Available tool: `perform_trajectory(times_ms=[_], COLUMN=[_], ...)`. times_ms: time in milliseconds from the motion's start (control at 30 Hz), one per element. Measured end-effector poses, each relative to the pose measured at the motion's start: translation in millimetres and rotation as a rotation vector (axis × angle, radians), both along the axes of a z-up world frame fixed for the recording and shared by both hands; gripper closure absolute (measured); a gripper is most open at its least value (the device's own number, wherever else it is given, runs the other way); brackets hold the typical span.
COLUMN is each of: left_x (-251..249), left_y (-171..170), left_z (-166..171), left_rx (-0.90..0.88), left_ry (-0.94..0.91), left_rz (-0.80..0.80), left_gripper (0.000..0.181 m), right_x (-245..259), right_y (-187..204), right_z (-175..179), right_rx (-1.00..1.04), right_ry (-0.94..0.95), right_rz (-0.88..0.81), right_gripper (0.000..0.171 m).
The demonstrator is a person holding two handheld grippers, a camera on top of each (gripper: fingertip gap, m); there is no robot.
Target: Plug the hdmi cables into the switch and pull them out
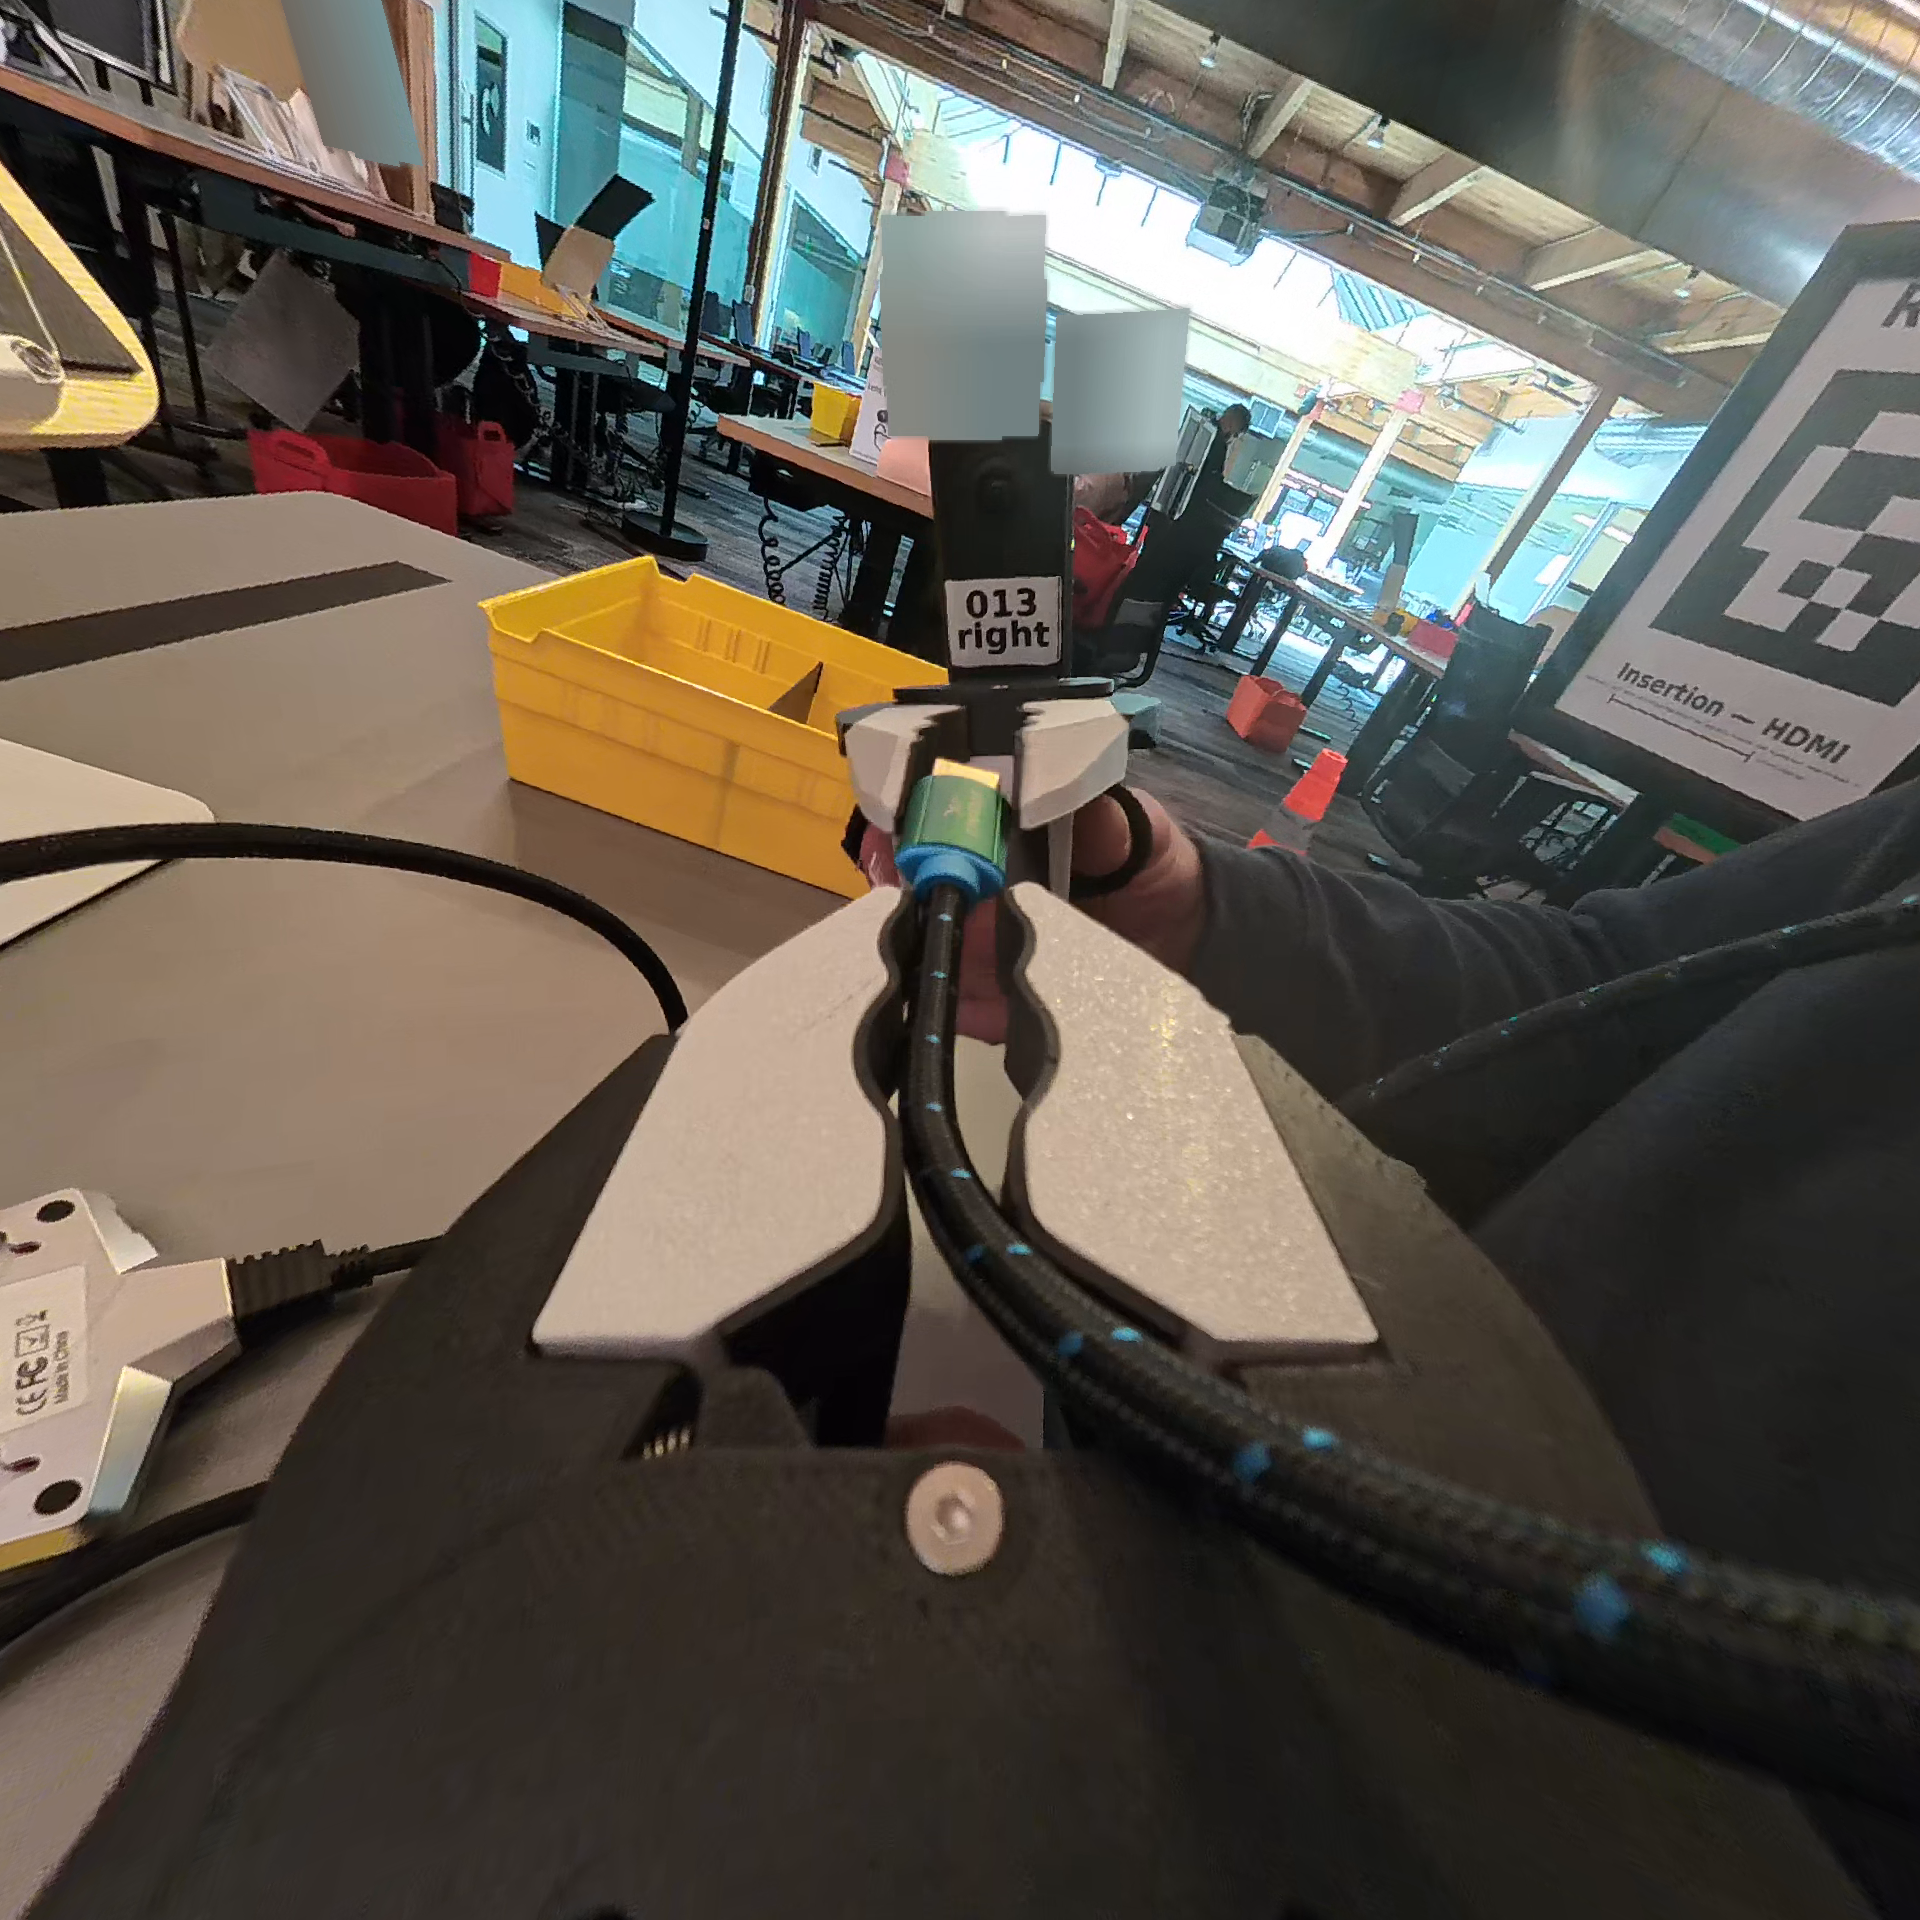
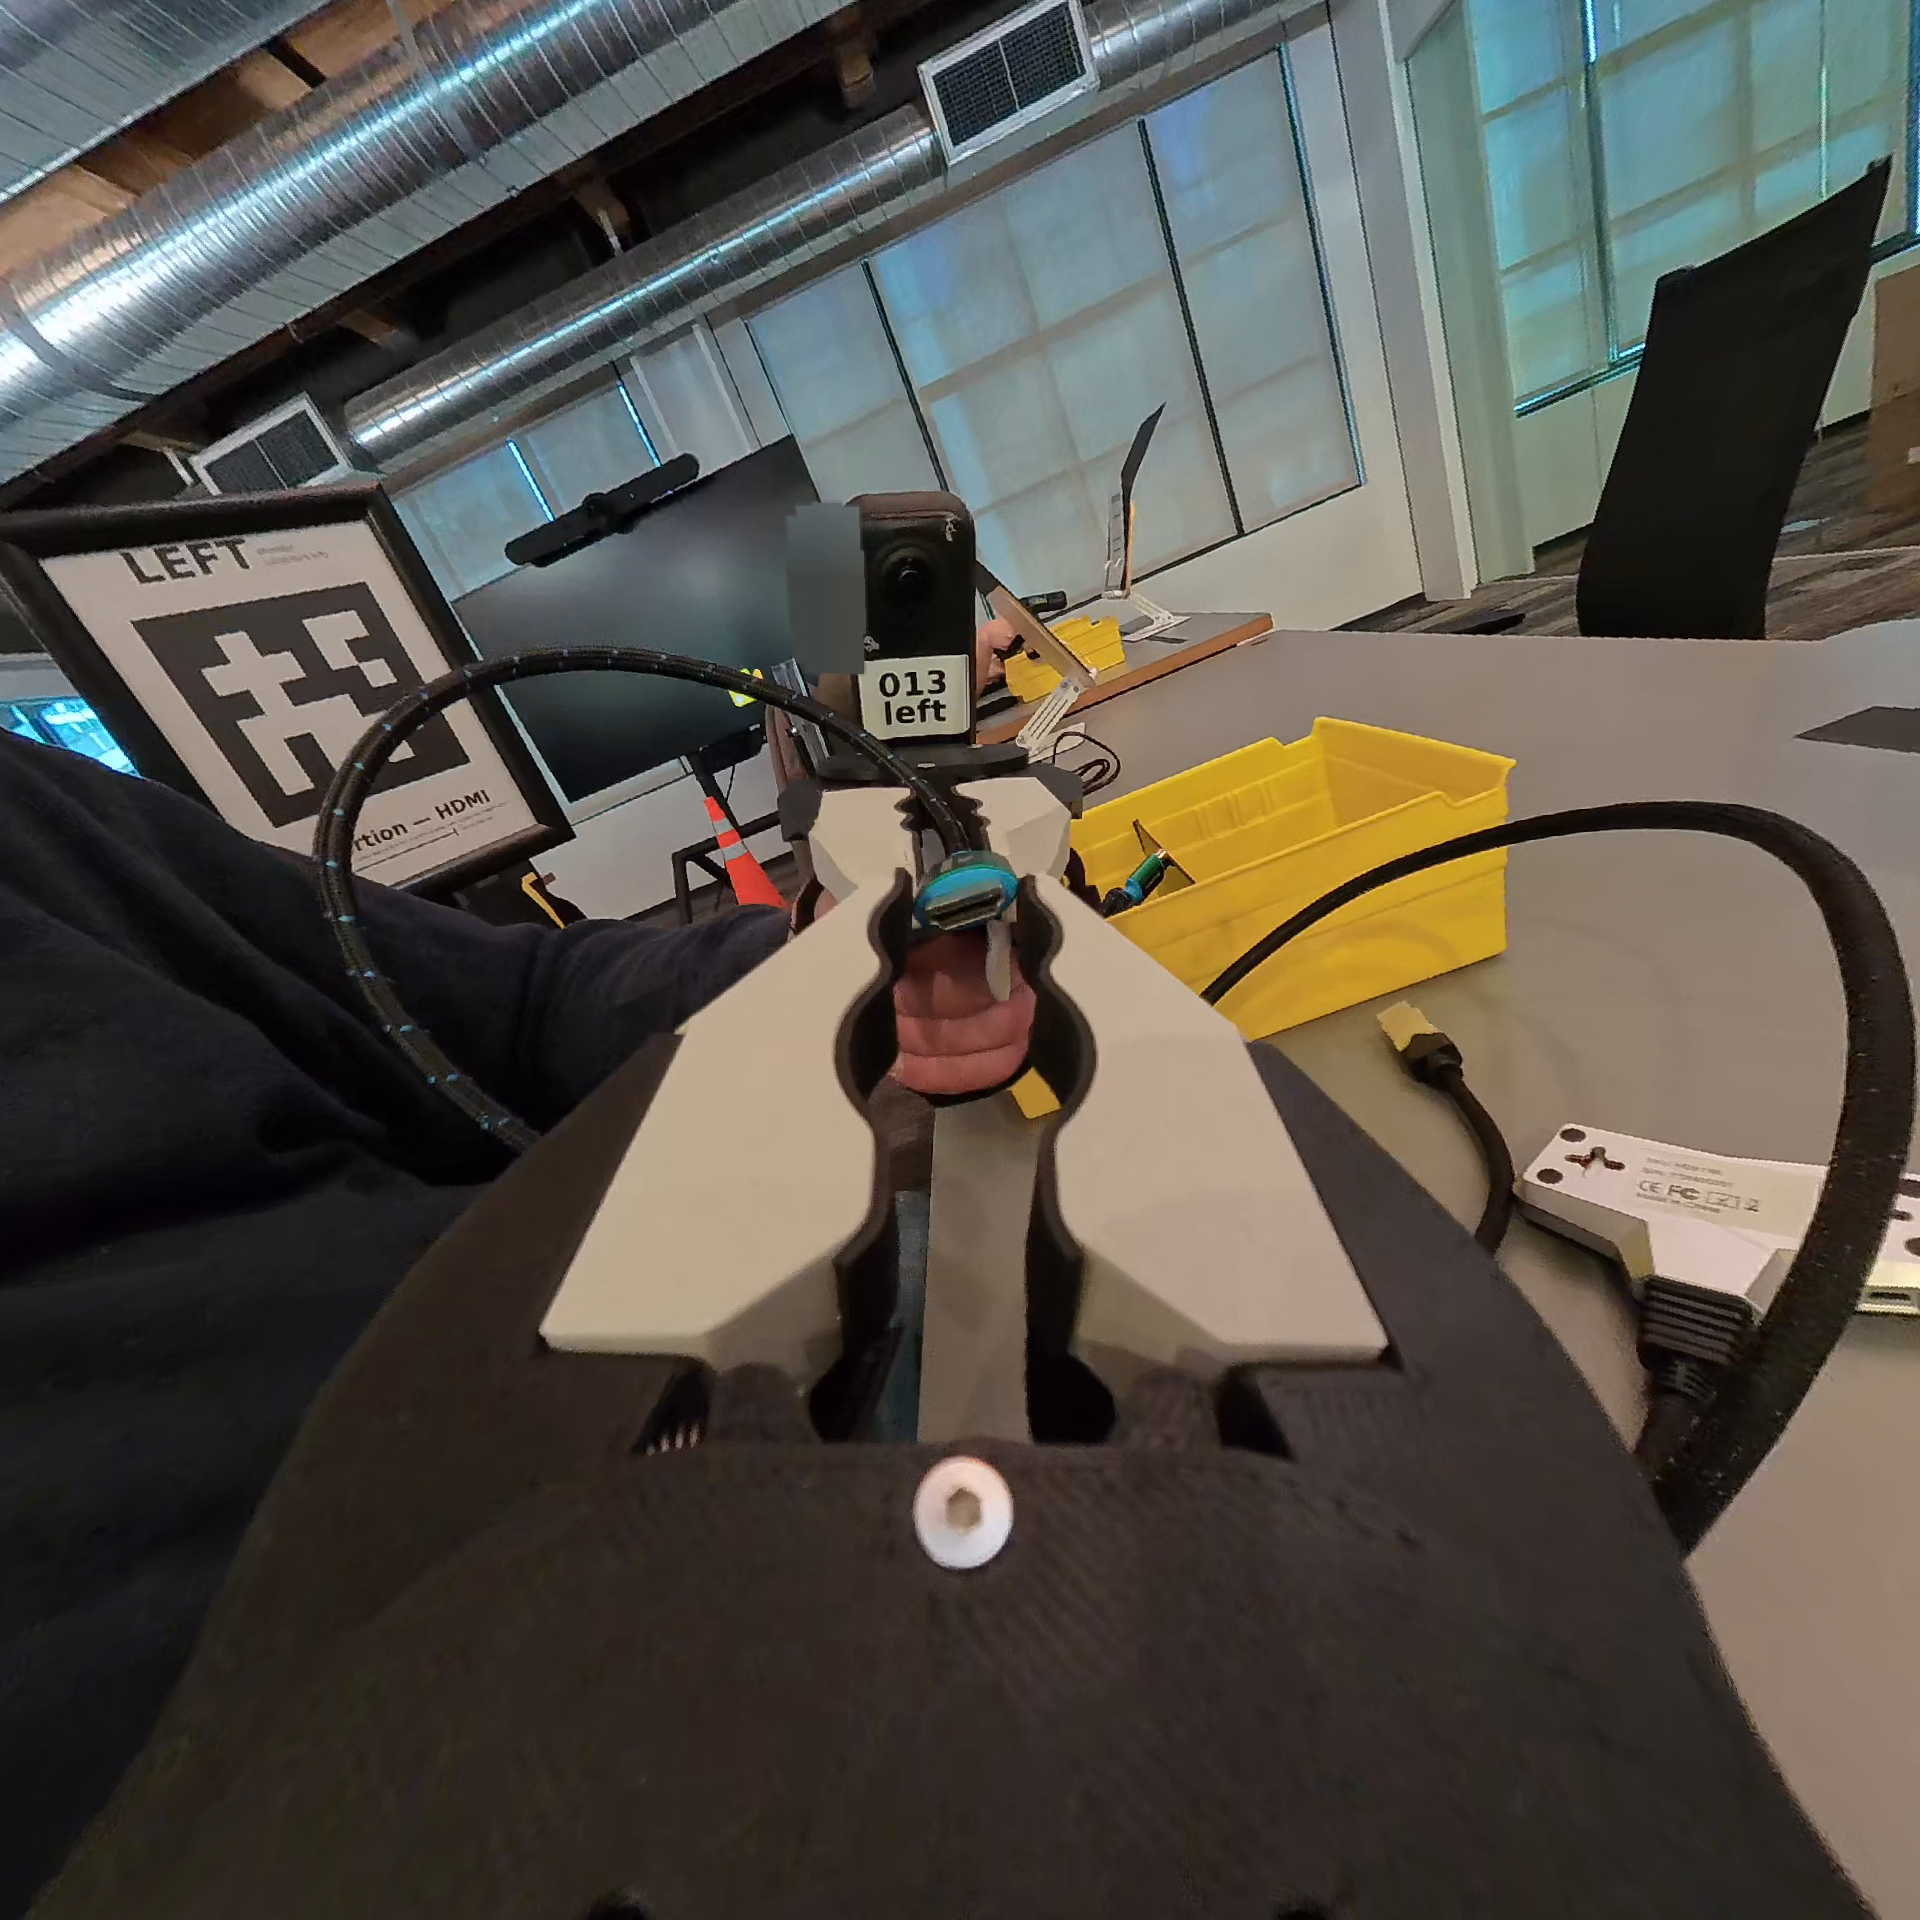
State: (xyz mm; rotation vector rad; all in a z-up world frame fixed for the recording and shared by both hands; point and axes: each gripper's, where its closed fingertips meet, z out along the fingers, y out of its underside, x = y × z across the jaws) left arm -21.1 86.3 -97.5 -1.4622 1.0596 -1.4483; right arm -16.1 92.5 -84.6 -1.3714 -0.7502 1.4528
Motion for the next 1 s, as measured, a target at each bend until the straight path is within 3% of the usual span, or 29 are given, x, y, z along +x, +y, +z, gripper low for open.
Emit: perform_trajectory(times_ms=[433, 700, 900, 1000], left_x=[0.7, 6.3, 1.8, 2.3], left_y=[-1.1, -0.9, 4.9, 2.9], left_z=[2.1, -8.1, -1.0, 1.0], left_rx=[0.034, 0.068, -0.024, -0.045], left_ry=[-0.006, 0.054, -0.008, -0.021], left_rz=[0.010, 0.029, 0.030, 0.012], left_gripper=[0.162, 0.170, 0.171, 0.171], right_x=[-1.4, -7.5, -2.8, -9.8], right_y=[-1.9, -1.0, 2.8, -2.3], right_z=[-1.7, -7.5, -8.9, -17.4], right_rx=[-0.014, -0.029, 0.000, 0.037], right_ry=[0.000, -0.025, -0.052, -0.131], right_rz=[0.018, 0.014, -0.018, -0.002], right_gripper=[0.161, 0.164, 0.149, 0.154])
